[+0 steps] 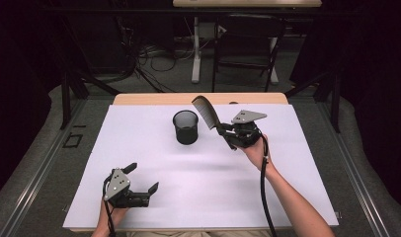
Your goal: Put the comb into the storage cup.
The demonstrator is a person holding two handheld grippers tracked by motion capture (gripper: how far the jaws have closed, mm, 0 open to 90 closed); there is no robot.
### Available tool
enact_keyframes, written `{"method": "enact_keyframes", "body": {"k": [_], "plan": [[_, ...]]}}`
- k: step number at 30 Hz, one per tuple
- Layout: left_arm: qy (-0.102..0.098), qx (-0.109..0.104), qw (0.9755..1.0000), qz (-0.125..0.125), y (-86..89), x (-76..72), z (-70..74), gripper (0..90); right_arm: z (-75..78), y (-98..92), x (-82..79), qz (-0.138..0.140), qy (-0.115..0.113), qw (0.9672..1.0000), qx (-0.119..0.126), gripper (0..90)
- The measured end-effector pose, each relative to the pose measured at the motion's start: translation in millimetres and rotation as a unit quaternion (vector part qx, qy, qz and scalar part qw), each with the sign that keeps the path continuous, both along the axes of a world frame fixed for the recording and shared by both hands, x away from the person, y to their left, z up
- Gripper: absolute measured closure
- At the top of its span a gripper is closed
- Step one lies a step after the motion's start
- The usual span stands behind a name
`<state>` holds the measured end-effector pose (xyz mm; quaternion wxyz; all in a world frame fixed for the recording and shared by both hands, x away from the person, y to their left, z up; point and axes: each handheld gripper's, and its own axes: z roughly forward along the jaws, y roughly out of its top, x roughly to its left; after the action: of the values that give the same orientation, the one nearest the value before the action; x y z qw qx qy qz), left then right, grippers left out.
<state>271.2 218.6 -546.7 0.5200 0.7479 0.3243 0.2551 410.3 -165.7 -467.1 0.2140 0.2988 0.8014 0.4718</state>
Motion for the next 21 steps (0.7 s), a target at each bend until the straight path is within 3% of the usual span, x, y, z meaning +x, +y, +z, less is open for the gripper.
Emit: {"method": "enact_keyframes", "body": {"k": [21], "plan": [[0.001, -0.001, 1.0000, 0.000, 0.1, 0.0, -0.4, 0.0, 12.8, 12.4, 11.8, -0.002, -0.013, 0.9999, 0.008, 72.7]]}}
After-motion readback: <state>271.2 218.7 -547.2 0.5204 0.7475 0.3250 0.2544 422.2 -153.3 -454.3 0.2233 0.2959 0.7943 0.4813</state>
